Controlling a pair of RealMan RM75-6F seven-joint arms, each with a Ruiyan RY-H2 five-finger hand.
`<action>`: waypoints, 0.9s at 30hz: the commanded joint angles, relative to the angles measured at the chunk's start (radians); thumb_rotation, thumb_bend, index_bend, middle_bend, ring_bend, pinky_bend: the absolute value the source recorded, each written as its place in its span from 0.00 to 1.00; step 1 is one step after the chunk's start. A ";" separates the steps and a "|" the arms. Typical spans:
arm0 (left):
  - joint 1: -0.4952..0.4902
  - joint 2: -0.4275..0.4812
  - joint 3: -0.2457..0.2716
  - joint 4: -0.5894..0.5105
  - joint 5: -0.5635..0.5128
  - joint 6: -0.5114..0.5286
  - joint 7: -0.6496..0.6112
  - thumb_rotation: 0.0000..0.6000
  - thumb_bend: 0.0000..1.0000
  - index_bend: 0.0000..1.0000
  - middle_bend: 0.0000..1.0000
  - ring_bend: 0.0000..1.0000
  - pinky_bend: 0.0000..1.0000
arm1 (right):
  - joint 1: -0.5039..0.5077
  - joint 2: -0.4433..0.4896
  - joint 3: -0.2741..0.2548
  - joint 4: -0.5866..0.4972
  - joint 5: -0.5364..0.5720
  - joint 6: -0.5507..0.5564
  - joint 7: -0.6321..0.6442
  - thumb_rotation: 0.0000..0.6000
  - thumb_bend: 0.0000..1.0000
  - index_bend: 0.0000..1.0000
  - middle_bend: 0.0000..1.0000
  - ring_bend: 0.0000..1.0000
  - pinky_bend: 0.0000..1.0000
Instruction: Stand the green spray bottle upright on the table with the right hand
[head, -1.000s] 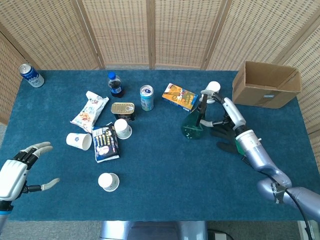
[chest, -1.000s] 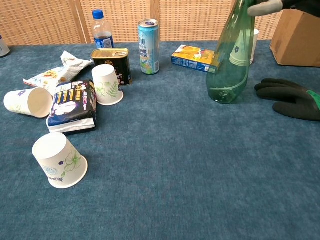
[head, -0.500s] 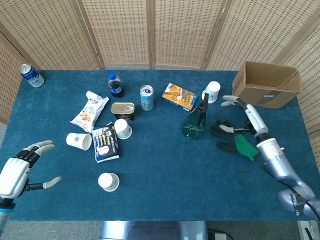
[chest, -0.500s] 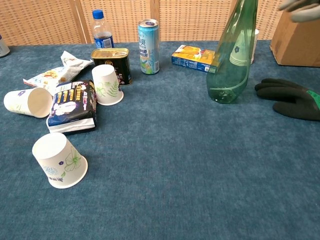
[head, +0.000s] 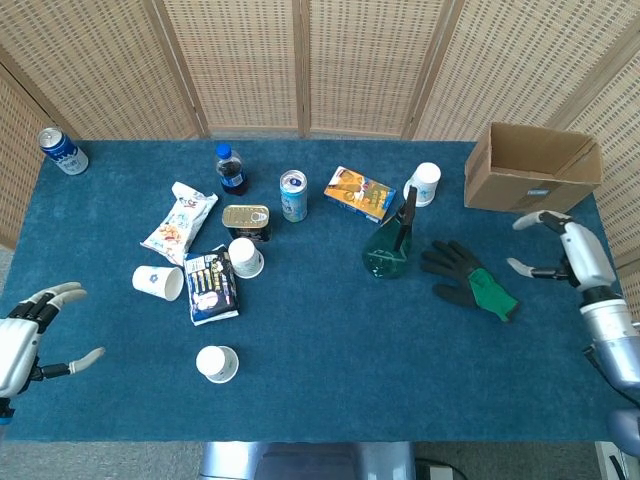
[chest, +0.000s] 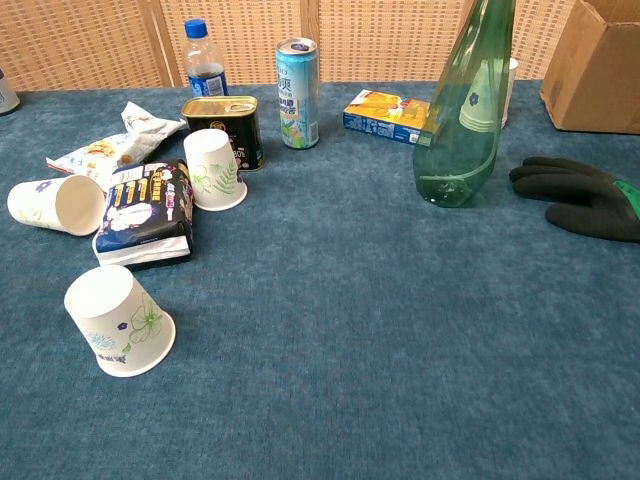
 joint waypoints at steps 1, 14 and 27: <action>0.010 0.003 0.003 0.001 -0.006 0.007 -0.003 0.53 0.18 0.26 0.26 0.24 0.27 | -0.057 0.004 -0.032 0.029 -0.002 0.089 -0.203 1.00 0.24 0.42 0.38 0.28 0.20; 0.068 0.013 0.028 0.023 -0.045 0.024 0.000 0.54 0.18 0.28 0.26 0.24 0.27 | -0.151 0.026 -0.072 -0.059 -0.008 0.230 -0.607 1.00 0.24 0.40 0.37 0.26 0.20; 0.082 0.016 0.020 0.052 -0.060 0.021 -0.012 0.53 0.18 0.29 0.26 0.24 0.26 | -0.212 0.073 -0.080 -0.178 0.025 0.256 -0.701 1.00 0.23 0.39 0.37 0.21 0.19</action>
